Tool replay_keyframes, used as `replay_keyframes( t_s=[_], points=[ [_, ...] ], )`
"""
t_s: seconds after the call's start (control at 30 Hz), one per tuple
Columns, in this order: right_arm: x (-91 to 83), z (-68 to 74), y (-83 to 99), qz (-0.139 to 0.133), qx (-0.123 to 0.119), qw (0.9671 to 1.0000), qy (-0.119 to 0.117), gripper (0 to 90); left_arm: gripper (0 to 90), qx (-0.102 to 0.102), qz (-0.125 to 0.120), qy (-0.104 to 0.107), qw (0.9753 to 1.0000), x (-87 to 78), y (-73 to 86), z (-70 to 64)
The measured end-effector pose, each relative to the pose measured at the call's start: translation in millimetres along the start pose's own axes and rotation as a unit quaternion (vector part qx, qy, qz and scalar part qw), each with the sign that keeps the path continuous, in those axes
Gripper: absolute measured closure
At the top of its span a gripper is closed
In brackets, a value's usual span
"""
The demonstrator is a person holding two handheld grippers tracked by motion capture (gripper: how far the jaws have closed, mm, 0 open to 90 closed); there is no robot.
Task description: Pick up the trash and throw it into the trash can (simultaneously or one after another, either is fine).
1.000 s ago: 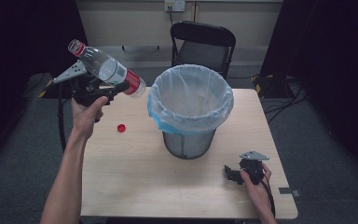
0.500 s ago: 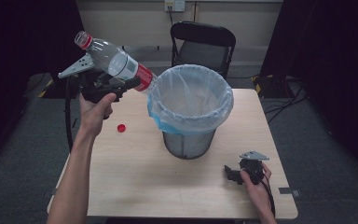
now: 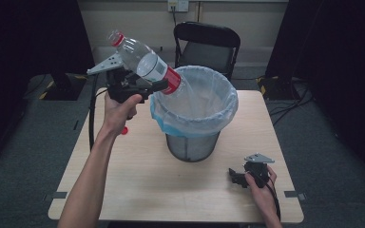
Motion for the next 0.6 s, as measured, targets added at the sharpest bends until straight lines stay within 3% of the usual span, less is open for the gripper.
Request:
replay_keyframes(
  t_s=[0.13, 0.47, 0.6],
  points=[
    [-0.1, 0.1, 0.1, 0.001, 0.001, 1.0, 0.0, 10.8, 28.4, 0.007, 0.016, 0.003, 0.9998, 10.4, 0.6, -1.4],
    [-0.1, 0.1, 0.1, 0.001, 0.001, 1.0, 0.0, 10.8, 28.1, -0.002, 0.057, -0.007, 0.9983, 37.2, 18.1, 10.1],
    [-0.1, 0.1, 0.1, 0.001, 0.001, 1.0, 0.0, 10.8, 26.6, -0.011, 0.056, -0.005, 0.9984, 39.0, 20.4, 13.6]
  ],
)
Point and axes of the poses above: each handheld gripper's, and its own axes: x roughly forward along the jaws, y roughly out of its underside, z roughly to its left, the point moved 3 cm from there along x, roughly forward along the jaws, and after that the axes turned 9 degrees about z, right-handed, at the moved point
